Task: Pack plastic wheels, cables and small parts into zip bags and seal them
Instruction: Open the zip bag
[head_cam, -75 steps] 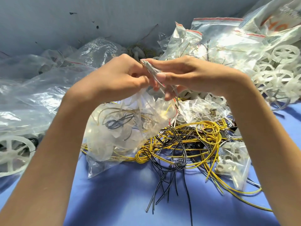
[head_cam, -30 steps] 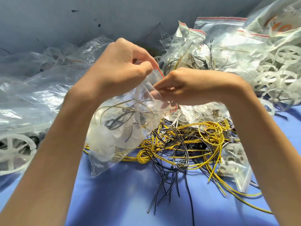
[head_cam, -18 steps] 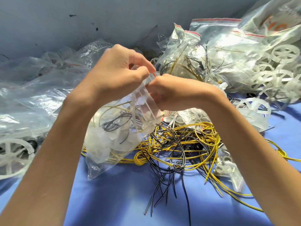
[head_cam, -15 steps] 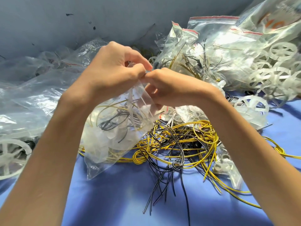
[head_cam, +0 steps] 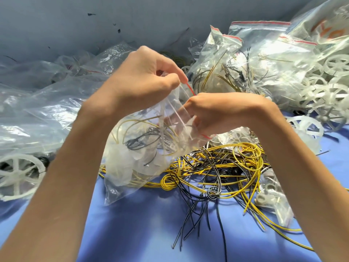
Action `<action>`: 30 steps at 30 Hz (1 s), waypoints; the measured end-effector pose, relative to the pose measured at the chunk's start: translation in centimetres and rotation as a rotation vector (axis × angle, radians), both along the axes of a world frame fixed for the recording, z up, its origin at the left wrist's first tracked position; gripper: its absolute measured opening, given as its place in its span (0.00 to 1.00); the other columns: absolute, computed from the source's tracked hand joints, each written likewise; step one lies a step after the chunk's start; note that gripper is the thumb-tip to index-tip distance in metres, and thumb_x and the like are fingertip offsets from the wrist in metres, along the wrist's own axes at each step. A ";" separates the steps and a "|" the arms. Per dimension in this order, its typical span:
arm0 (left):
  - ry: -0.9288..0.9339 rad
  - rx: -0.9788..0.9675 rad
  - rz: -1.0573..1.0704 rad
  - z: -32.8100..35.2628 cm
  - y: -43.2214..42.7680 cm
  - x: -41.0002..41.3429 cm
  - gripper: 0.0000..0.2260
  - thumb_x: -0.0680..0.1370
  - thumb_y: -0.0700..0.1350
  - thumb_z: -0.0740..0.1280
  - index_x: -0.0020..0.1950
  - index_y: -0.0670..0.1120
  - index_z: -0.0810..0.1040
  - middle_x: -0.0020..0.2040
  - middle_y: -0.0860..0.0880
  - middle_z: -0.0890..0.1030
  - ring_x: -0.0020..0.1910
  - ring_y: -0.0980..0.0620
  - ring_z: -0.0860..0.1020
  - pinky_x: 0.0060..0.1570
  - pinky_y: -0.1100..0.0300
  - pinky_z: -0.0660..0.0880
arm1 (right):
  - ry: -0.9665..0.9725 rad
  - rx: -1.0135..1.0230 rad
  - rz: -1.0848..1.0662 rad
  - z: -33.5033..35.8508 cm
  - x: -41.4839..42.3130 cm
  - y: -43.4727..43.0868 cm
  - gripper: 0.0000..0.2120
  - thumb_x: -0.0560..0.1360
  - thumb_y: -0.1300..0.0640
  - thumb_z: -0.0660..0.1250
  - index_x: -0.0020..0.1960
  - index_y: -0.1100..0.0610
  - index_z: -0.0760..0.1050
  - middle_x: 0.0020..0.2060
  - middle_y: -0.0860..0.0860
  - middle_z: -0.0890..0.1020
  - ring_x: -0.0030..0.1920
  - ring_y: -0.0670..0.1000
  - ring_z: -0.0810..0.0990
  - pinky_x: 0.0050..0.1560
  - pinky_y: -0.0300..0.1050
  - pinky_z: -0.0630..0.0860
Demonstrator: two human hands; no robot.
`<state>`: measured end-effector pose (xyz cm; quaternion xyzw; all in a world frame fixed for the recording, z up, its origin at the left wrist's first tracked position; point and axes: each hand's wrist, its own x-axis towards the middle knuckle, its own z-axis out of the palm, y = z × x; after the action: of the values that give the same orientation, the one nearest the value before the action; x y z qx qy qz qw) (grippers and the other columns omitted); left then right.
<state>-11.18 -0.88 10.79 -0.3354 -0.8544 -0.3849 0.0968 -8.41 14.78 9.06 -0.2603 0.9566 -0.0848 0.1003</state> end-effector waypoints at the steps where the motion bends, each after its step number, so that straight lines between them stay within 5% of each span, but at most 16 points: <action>1: 0.001 -0.005 0.000 0.0 0.0 0.0 0.16 0.65 0.46 0.59 0.44 0.52 0.85 0.42 0.34 0.79 0.24 0.57 0.63 0.21 0.69 0.59 | -0.001 -0.010 0.001 -0.1 0.0 -0.1 0.24 0.68 0.68 0.67 0.57 0.45 0.79 0.25 0.34 0.77 0.29 0.38 0.74 0.33 0.36 0.72; 5: 0.004 -0.039 -0.012 0.0 -0.2 -0.3 0.15 0.66 0.46 0.59 0.44 0.53 0.84 0.41 0.34 0.78 0.24 0.57 0.64 0.21 0.70 0.59 | -0.036 -0.198 0.033 -0.3 -0.3 0.2 0.13 0.74 0.58 0.68 0.37 0.40 0.75 0.30 0.43 0.79 0.29 0.39 0.73 0.32 0.34 0.70; 8: -0.004 -0.080 -0.030 0.0 -0.4 -0.5 0.14 0.67 0.46 0.59 0.43 0.55 0.84 0.41 0.34 0.78 0.26 0.57 0.64 0.23 0.67 0.60 | -0.135 -0.320 0.034 -0.3 -0.2 0.3 0.07 0.75 0.52 0.69 0.40 0.41 0.79 0.32 0.45 0.80 0.31 0.40 0.75 0.36 0.41 0.75; 10: -0.001 -0.104 -0.052 -0.1 -0.3 -0.6 0.14 0.67 0.46 0.59 0.43 0.55 0.84 0.42 0.34 0.79 0.30 0.51 0.67 0.28 0.63 0.63 | -0.112 -0.257 0.045 -0.6 -0.3 0.1 0.02 0.74 0.55 0.70 0.46 0.49 0.81 0.30 0.40 0.80 0.31 0.37 0.76 0.35 0.37 0.75; 12: 0.006 -0.129 -0.073 -0.2 -0.2 -0.6 0.15 0.67 0.46 0.59 0.44 0.55 0.84 0.42 0.34 0.79 0.34 0.43 0.69 0.30 0.61 0.63 | -0.069 -0.195 0.040 -0.9 -0.4 0.0 0.08 0.72 0.61 0.71 0.41 0.47 0.78 0.26 0.36 0.78 0.28 0.36 0.73 0.30 0.30 0.70; 14: 0.003 -0.152 -0.088 -0.3 -0.1 -0.6 0.16 0.67 0.46 0.59 0.46 0.54 0.84 0.42 0.34 0.78 0.31 0.45 0.68 0.29 0.61 0.64 | -0.018 -0.163 0.016 -1.0 -0.6 0.1 0.13 0.71 0.64 0.70 0.35 0.47 0.75 0.25 0.43 0.78 0.26 0.39 0.70 0.28 0.35 0.68; 16: -0.010 -0.181 -0.098 -0.4 0.0 -0.7 0.16 0.66 0.46 0.59 0.45 0.55 0.83 0.42 0.33 0.78 0.35 0.40 0.71 0.33 0.56 0.69 | 0.029 -0.170 0.020 -1.0 -0.8 0.3 0.07 0.72 0.63 0.69 0.38 0.54 0.81 0.30 0.51 0.82 0.28 0.39 0.69 0.32 0.42 0.71; 19: -0.018 -0.186 -0.116 -0.4 0.0 -0.7 0.13 0.66 0.46 0.58 0.41 0.60 0.80 0.42 0.33 0.78 0.41 0.35 0.73 0.41 0.48 0.72 | 0.132 -0.271 0.029 -0.8 -1.0 0.5 0.06 0.73 0.64 0.67 0.43 0.63 0.83 0.33 0.54 0.83 0.32 0.38 0.70 0.32 0.33 0.69; 23: -0.005 -0.121 -0.143 -0.3 -0.1 -0.7 0.14 0.66 0.44 0.58 0.41 0.60 0.80 0.42 0.38 0.79 0.40 0.40 0.77 0.37 0.55 0.73 | 0.221 -0.418 0.028 -0.9 -0.9 -0.2 0.09 0.72 0.69 0.63 0.32 0.67 0.75 0.27 0.51 0.70 0.30 0.42 0.64 0.30 0.32 0.63; 27: -0.001 -0.085 -0.153 -0.4 -0.3 -0.9 0.15 0.67 0.44 0.60 0.47 0.55 0.82 0.42 0.39 0.79 0.39 0.43 0.75 0.39 0.56 0.71 | 0.172 -0.235 -0.001 -2.2 -1.5 -1.4 0.12 0.79 0.63 0.59 0.48 0.69 0.77 0.40 0.61 0.81 0.40 0.58 0.76 0.41 0.46 0.74; 30: -0.003 -0.149 -0.139 -0.7 -0.2 -1.1 0.17 0.66 0.47 0.61 0.51 0.53 0.83 0.37 0.49 0.76 0.33 0.56 0.70 0.34 0.64 0.65 | 0.086 -0.114 0.027 -2.3 -1.3 -1.4 0.11 0.81 0.59 0.55 0.52 0.65 0.74 0.39 0.54 0.78 0.40 0.54 0.74 0.43 0.47 0.73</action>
<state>-12.27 -1.11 10.05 -0.3996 -0.8555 -0.3265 0.0432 -9.68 13.33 6.79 -0.2820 0.9500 -0.1264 0.0452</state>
